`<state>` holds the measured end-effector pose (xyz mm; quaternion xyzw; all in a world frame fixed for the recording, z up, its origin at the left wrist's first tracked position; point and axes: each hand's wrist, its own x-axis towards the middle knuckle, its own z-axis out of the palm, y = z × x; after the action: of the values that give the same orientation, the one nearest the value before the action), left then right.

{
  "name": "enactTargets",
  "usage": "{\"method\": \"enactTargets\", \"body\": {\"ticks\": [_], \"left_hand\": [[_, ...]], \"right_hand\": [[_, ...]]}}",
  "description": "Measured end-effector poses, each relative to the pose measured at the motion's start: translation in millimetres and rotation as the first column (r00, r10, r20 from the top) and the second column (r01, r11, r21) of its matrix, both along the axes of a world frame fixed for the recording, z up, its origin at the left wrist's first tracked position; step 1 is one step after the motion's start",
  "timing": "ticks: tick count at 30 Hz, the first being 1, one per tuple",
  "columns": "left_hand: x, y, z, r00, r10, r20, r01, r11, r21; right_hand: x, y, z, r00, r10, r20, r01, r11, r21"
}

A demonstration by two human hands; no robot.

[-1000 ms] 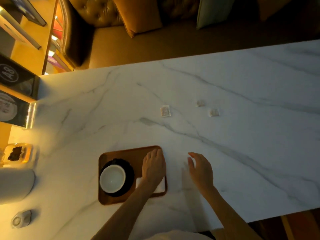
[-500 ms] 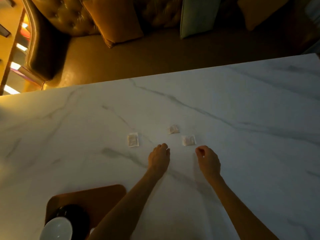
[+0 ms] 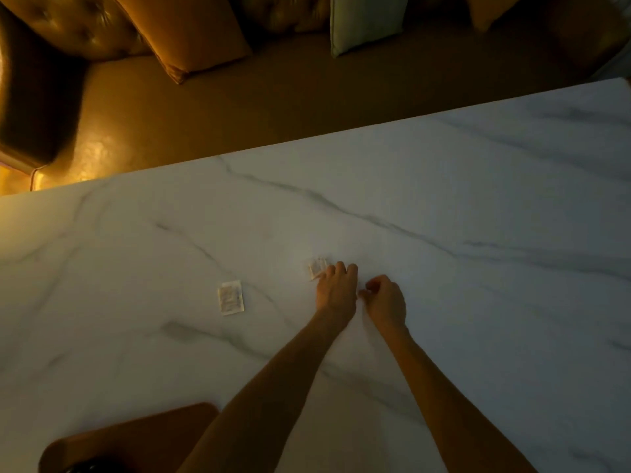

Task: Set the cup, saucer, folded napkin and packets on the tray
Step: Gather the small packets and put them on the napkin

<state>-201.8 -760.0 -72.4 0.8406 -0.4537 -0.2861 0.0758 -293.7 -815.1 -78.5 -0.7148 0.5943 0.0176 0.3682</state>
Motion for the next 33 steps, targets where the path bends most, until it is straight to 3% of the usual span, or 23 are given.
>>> {"method": "enactTargets", "body": {"ticks": [3, 5, 6, 8, 11, 12, 14, 16, 22, 26, 33], "left_hand": [[7.7, 7.8, -4.0, 0.997, 0.023, -0.08, -0.022, 1.0, 0.016], [14.5, 20.3, -2.4, 0.948, 0.104, -0.3, -0.131, 0.989, -0.071], [17.0, 29.9, -0.1, 0.878, 0.148, -0.455, -0.216, 0.971, -0.102], [21.1, 53.3, 8.5, 0.647, 0.238, -0.725, -0.392, 0.918, -0.049], [19.1, 86.1, 18.2, 0.097, 0.24, -0.966, -0.578, 0.804, 0.141], [18.6, 96.1, 20.8, 0.001, 0.231, -0.973, -0.614, 0.768, 0.182], [19.3, 112.7, 23.2, -0.098, 0.235, -0.967, -0.695, 0.68, 0.235], [22.1, 126.1, 24.7, -0.156, 0.259, -0.953, -0.766, 0.578, 0.282], [48.5, 154.4, 25.4, -0.144, 0.426, -0.893, -0.87, 0.375, 0.319], [60.1, 163.1, 13.7, -0.18, 0.473, -0.863, -0.854, 0.361, 0.376], [61.8, 178.9, -8.7, -0.24, 0.398, -0.885, -0.841, 0.37, 0.395]], "right_hand": [[-3.9, -1.2, 7.1, 0.991, 0.034, 0.129, -0.045, 0.995, 0.084], [-5.4, -2.0, 15.6, 0.974, 0.089, 0.206, -0.119, 0.983, 0.14], [-5.4, -2.1, 20.6, 0.965, 0.101, 0.243, -0.144, 0.975, 0.168], [-3.6, 1.7, 31.2, 0.938, 0.105, 0.33, -0.189, 0.954, 0.231], [3.7, 11.5, 41.3, 0.901, 0.11, 0.421, -0.256, 0.916, 0.308], [7.2, 15.1, 43.2, 0.894, 0.101, 0.437, -0.261, 0.91, 0.323], [16.0, 19.9, 45.8, 0.889, 0.066, 0.453, -0.227, 0.923, 0.31], [26.2, 19.3, 44.0, 0.907, 0.098, 0.41, -0.192, 0.962, 0.194], [75.8, 6.9, 30.6, 0.914, 0.354, 0.199, -0.339, 0.935, -0.105], [87.4, 11.5, 11.3, 0.856, 0.515, -0.045, -0.515, 0.842, -0.164], [82.2, 18.9, -0.8, 0.828, 0.543, -0.14, -0.56, 0.791, -0.247]]}}
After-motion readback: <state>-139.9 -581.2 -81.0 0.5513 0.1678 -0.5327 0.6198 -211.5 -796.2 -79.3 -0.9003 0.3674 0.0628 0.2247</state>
